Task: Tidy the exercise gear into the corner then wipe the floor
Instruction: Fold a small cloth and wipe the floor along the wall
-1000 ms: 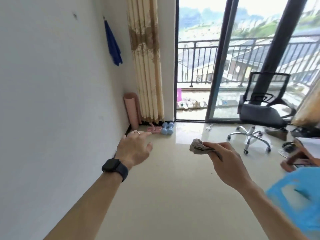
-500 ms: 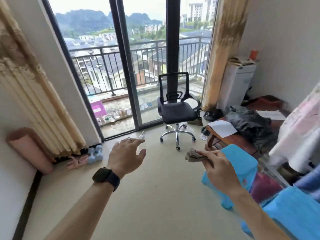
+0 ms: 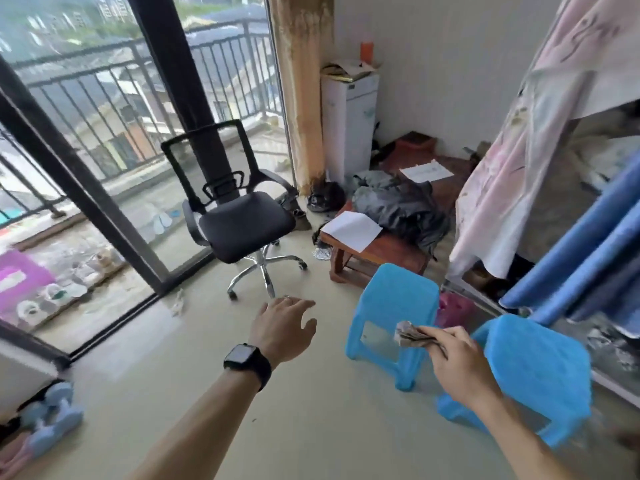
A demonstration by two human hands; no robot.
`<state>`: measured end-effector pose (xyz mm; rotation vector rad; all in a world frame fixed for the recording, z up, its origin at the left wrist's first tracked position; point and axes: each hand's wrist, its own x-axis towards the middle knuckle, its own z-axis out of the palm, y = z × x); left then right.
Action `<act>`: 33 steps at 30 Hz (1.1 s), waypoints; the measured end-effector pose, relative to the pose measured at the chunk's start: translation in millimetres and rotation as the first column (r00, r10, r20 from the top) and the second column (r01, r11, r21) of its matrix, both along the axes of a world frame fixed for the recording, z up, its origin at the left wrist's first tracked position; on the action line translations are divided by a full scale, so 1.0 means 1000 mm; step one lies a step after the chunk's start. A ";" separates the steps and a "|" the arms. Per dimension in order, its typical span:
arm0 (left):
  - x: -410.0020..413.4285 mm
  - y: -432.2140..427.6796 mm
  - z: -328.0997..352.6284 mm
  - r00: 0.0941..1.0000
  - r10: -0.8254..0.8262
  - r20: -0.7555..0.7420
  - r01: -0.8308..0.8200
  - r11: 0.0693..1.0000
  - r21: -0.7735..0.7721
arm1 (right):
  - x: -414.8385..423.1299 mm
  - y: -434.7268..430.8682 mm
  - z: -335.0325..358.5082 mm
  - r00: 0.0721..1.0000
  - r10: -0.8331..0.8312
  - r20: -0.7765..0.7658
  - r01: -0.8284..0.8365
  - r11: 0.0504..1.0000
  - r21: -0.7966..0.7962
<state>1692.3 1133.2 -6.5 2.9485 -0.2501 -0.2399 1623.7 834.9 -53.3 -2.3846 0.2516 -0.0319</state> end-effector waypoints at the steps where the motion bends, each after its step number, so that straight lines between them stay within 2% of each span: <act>1: 0.022 -0.014 -0.010 0.999 -0.030 -0.021 0.030 1.000 -0.004 | 0.013 -0.010 -0.012 0.999 -0.031 -0.034 0.030 1.000 -0.009; 6: 0.130 -0.090 -0.081 0.969 -0.163 -0.186 0.169 0.985 0.016 | 0.088 -0.062 -0.095 0.956 -0.121 -0.266 0.109 0.992 -0.061; 11: 0.225 -0.157 -0.175 0.900 -0.161 -0.405 0.200 0.978 0.055 | 0.186 -0.109 -0.185 0.822 -0.069 -0.566 0.018 0.995 -0.096; 14: 0.267 -0.186 -0.226 0.853 -0.155 -0.499 0.228 0.970 0.087 | 0.237 -0.122 -0.230 0.758 -0.048 -0.651 -0.004 0.997 -0.079; 16: 0.297 -0.203 -0.258 0.838 -0.144 -0.527 0.226 0.970 0.093 | 0.275 -0.131 -0.257 0.741 -0.040 -0.670 0.005 0.999 -0.054; 20: 0.345 -0.230 -0.329 0.831 -0.161 -0.532 0.250 0.963 0.100 | 0.342 -0.143 -0.309 0.774 -0.071 -0.629 0.023 0.996 -0.083; 24: 0.379 -0.249 -0.405 0.852 -0.209 -0.480 0.286 0.954 0.093 | 0.381 -0.147 -0.362 0.905 -0.150 -0.397 0.115 0.987 -0.113; 26: 0.392 -0.255 -0.442 0.869 -0.257 -0.423 0.319 0.944 0.083 | 0.384 -0.148 -0.393 0.943 -0.121 -0.309 0.069 0.982 -0.175; 30: 0.398 -0.259 -0.494 0.858 -0.373 -0.354 0.409 0.912 0.029 | 0.359 -0.150 -0.446 0.846 -0.002 -0.533 -0.143 0.962 -0.232; 33: 0.400 -0.258 -0.513 0.830 -0.385 -0.404 0.433 0.901 0.031 | 0.350 -0.153 -0.461 0.839 0.035 -0.543 -0.196 0.951 -0.241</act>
